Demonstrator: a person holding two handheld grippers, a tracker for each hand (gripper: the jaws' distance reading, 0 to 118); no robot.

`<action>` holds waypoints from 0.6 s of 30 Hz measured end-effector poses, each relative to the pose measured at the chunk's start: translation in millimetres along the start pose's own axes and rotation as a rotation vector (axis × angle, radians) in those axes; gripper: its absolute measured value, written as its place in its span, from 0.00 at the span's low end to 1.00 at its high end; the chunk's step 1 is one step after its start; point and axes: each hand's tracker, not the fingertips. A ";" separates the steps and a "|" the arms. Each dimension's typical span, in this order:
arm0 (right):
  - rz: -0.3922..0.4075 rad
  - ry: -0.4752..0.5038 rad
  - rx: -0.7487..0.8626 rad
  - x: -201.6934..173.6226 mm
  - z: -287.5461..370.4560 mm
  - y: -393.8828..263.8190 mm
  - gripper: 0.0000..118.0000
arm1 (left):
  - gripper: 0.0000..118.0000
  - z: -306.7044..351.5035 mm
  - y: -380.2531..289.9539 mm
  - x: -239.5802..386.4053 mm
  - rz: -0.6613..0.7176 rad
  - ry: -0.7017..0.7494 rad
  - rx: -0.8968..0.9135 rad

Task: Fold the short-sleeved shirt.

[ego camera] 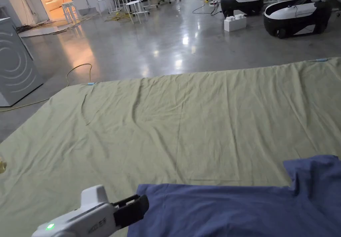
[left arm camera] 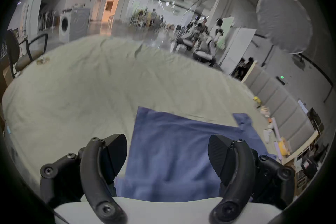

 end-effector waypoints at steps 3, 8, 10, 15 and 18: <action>0.027 -0.020 -0.041 1.3 -4.7 0.4 0.00 | 0.71 -81.2 23.0 -20.1 0.076 0.071 -0.118; 0.014 -0.084 -0.093 13.1 -12.4 1.0 0.00 | 0.67 -138.6 30.0 -17.7 0.087 0.152 -0.142; 0.008 -0.099 -0.115 21.3 -15.9 -1.8 0.00 | 0.45 -157.8 22.6 -4.4 -0.050 0.198 -0.214; -0.038 -0.110 -0.140 33.3 -33.9 -4.4 0.00 | 0.20 -149.6 21.0 26.7 -0.131 0.204 -0.226; -0.072 -0.121 -0.170 49.0 -64.3 5.7 0.00 | 0.18 -161.5 18.6 37.0 -0.206 0.224 -0.290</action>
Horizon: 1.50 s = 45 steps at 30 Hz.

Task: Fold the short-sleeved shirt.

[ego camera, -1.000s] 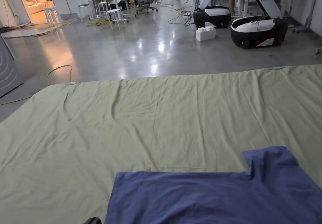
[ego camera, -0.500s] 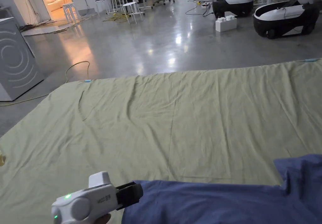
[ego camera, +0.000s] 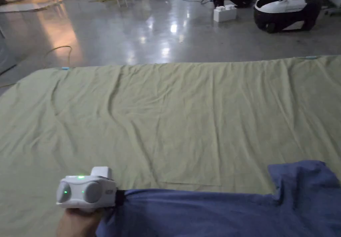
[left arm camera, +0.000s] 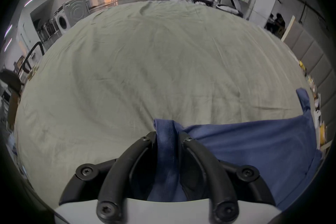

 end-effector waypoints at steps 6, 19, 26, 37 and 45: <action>-0.079 0.046 -0.074 65.2 -117.2 68.3 0.63 | 0.17 -13.5 19.7 15.0 -0.152 0.066 -0.100; 0.058 -0.151 -0.429 70.8 -287.2 89.1 0.59 | 0.17 5.0 8.2 19.1 -0.172 0.054 -0.030; -0.075 -0.030 -0.303 80.3 -233.8 91.2 0.01 | 0.07 78.6 -12.4 -19.4 0.015 -0.163 0.129; -0.085 -0.009 -0.166 71.6 -14.3 1.1 0.01 | 0.07 205.4 -144.0 -72.5 0.009 -0.245 0.226; -0.201 -0.039 -0.247 72.3 -4.8 -70.6 0.16 | 0.18 175.0 -258.3 -107.8 0.176 -0.273 0.144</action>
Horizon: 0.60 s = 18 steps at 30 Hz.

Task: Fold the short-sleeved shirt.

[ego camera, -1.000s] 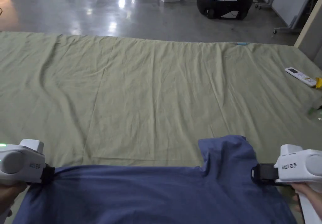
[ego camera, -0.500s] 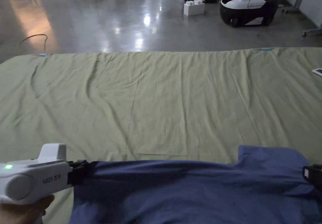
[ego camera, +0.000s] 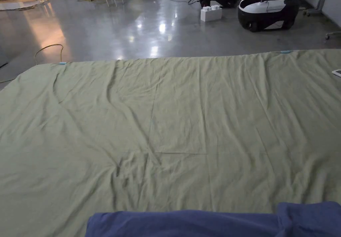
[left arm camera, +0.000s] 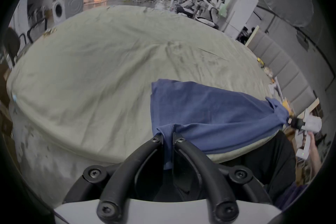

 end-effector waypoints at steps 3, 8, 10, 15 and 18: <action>0.040 -0.055 -0.009 -5.1 -0.4 1.8 0.47 | 0.42 6.6 -5.2 8.1 -0.022 0.089 0.068; 0.097 -0.099 0.142 -23.3 45.7 17.2 0.67 | 0.86 81.0 14.0 31.8 -0.096 0.137 0.286; 0.103 -0.085 0.283 -44.6 77.1 16.5 0.67 | 0.86 115.8 10.3 70.2 -0.288 0.173 0.407; 0.166 0.045 0.519 -103.3 125.0 12.2 0.67 | 0.85 178.1 2.1 134.3 -0.305 0.127 0.658; 0.230 0.122 0.590 -119.0 127.2 14.7 0.62 | 0.81 186.9 5.6 154.1 -0.249 0.130 0.684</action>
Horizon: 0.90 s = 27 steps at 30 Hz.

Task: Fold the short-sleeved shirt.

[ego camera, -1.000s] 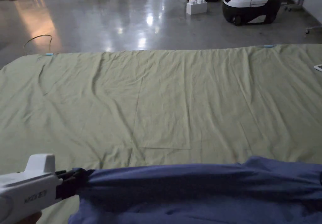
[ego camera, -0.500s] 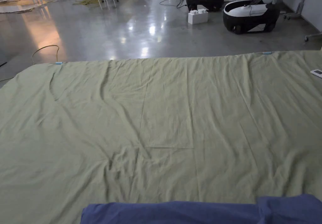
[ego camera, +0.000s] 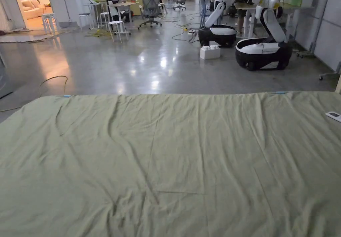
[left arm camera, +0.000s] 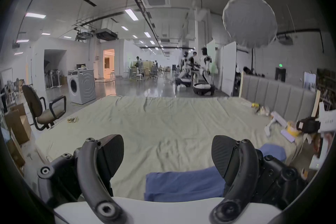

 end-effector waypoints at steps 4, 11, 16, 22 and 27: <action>0.088 0.036 0.067 -8.5 -2.3 7.7 0.13 | 0.13 10.3 12.9 11.4 0.000 -0.026 0.037; -0.054 0.100 0.071 -12.0 -1.7 7.1 0.00 | 0.00 14.0 20.9 14.3 -0.036 -0.126 0.006; 0.037 0.049 0.088 -15.6 -0.2 7.3 0.00 | 0.00 7.7 19.2 13.6 -0.024 -0.157 -0.004; 0.020 0.060 0.065 -10.9 5.1 2.5 0.00 | 0.00 -1.0 16.7 -1.8 0.038 -0.180 -0.037; 0.000 0.064 0.023 -6.4 8.0 -9.2 0.00 | 0.22 -44.4 -10.9 -49.3 0.200 -0.169 -0.162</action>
